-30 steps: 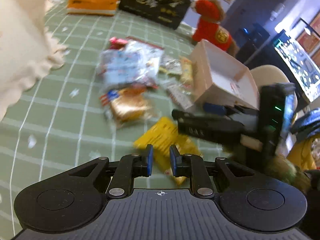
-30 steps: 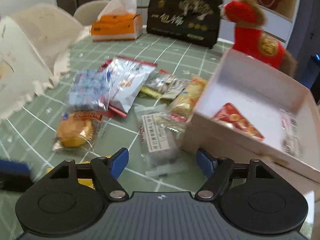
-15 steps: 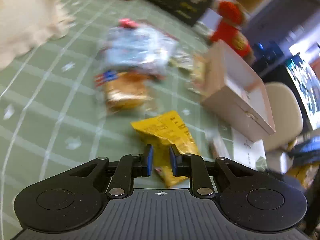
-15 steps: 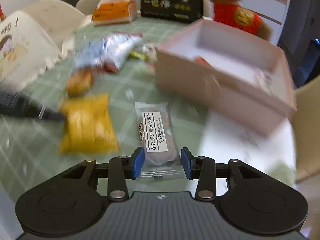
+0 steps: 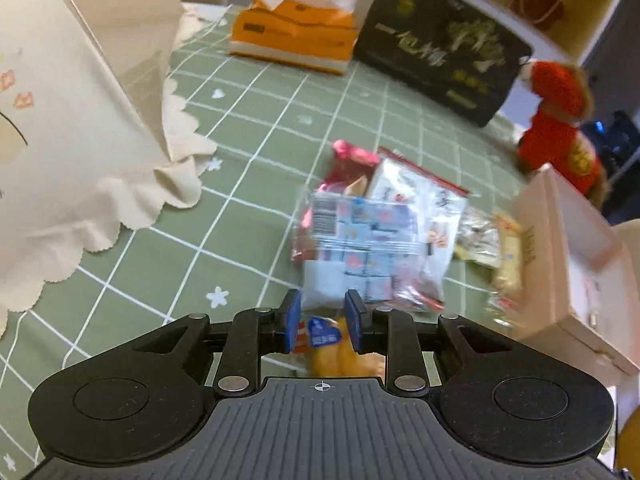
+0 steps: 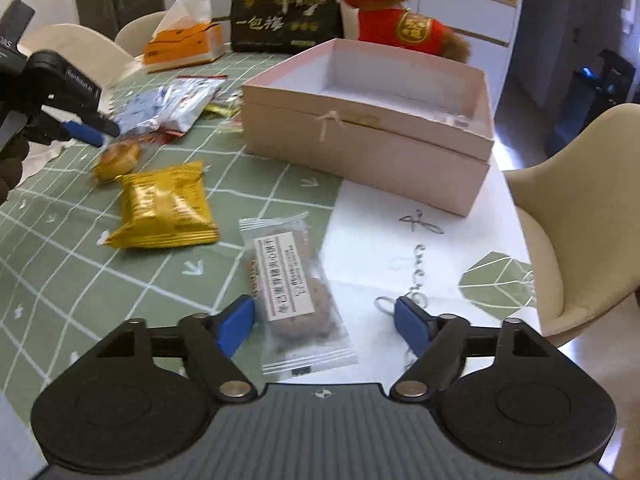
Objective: Organize snacks
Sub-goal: 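Grasp a wrapped round bread bun with the left gripper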
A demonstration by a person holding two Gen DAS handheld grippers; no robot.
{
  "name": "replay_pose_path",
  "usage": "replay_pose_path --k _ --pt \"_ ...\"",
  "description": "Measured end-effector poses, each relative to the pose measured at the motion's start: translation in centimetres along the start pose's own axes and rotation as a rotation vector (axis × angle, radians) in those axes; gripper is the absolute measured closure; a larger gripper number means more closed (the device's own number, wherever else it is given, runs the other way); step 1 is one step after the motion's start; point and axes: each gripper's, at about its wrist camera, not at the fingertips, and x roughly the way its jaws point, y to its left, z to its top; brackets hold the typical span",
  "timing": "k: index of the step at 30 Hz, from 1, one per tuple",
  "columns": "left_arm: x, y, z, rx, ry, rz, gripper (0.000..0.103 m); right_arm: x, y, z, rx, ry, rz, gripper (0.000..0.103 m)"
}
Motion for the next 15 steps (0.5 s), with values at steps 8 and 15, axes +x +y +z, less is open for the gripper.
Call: replay_pose_path --k 8,15 --pt "-1.0 -3.1 -2.2 0.070 0.092 -0.084 0.073 1.3 -1.3 0.1 0.043 -0.069 -0.035 0.006" --pt "-2.3 -5.1 -5.9 0.085 0.201 -0.221 0.072 1.4 -1.1 -0.2 0.057 -0.094 -0.048 0.004"
